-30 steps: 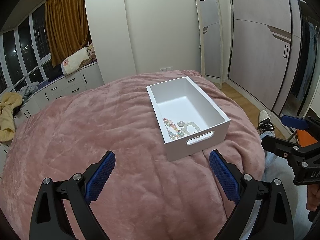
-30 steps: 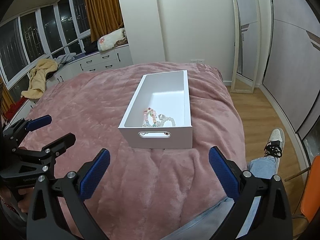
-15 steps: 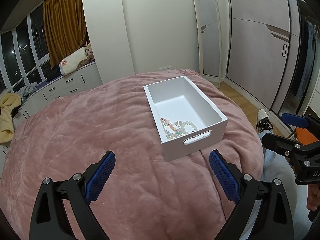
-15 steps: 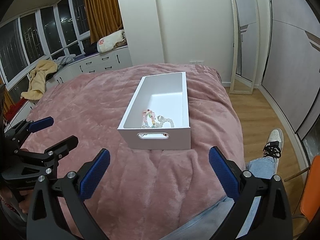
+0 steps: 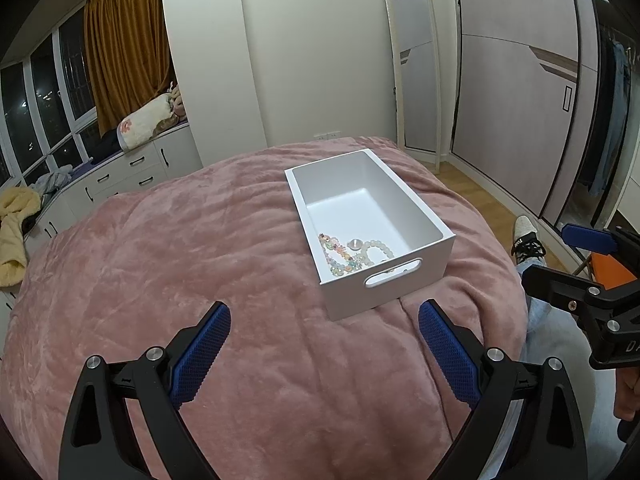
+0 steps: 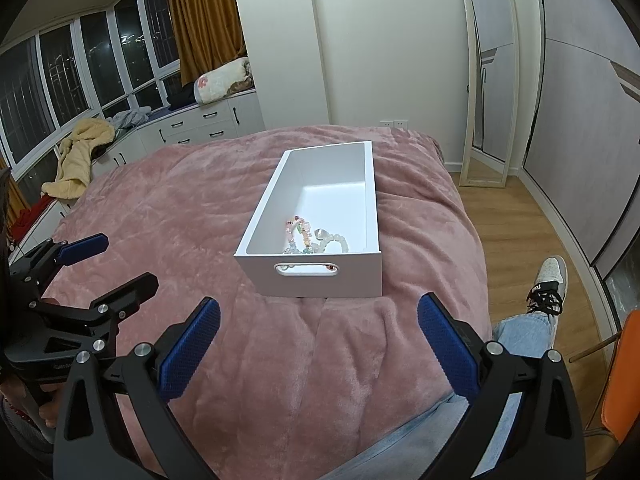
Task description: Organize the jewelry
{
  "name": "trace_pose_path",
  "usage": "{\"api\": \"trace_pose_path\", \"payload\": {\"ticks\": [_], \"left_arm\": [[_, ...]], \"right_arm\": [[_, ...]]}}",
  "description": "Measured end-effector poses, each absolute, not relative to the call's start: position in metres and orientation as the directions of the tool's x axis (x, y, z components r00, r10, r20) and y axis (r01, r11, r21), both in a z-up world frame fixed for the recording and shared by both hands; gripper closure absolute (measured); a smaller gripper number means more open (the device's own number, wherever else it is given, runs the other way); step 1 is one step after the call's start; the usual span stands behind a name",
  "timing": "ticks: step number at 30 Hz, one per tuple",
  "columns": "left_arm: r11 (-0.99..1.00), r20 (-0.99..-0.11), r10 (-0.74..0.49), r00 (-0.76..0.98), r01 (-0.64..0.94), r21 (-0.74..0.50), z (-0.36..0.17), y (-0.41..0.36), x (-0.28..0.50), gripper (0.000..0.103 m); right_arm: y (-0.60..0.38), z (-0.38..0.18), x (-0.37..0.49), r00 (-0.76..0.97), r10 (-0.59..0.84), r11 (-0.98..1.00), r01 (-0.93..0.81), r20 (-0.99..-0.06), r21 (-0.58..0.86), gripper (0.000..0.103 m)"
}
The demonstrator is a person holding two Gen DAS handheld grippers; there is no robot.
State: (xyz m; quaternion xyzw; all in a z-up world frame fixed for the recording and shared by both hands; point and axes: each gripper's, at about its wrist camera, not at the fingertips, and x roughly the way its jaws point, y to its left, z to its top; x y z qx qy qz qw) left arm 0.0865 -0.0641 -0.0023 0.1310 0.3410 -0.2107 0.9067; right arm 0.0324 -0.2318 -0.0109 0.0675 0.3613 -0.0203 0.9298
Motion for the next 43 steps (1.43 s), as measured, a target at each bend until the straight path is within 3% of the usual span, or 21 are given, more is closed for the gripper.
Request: {"api": "trace_pose_path", "payload": {"ticks": [43], "left_arm": [[0.870, -0.669, -0.302, 0.679, 0.483, 0.098, -0.0020, -0.0585, 0.0841, 0.007]], "right_arm": [[-0.2367, -0.0083, 0.0309, 0.745, 0.012, 0.989, 0.088, -0.667, 0.116, 0.005]]}}
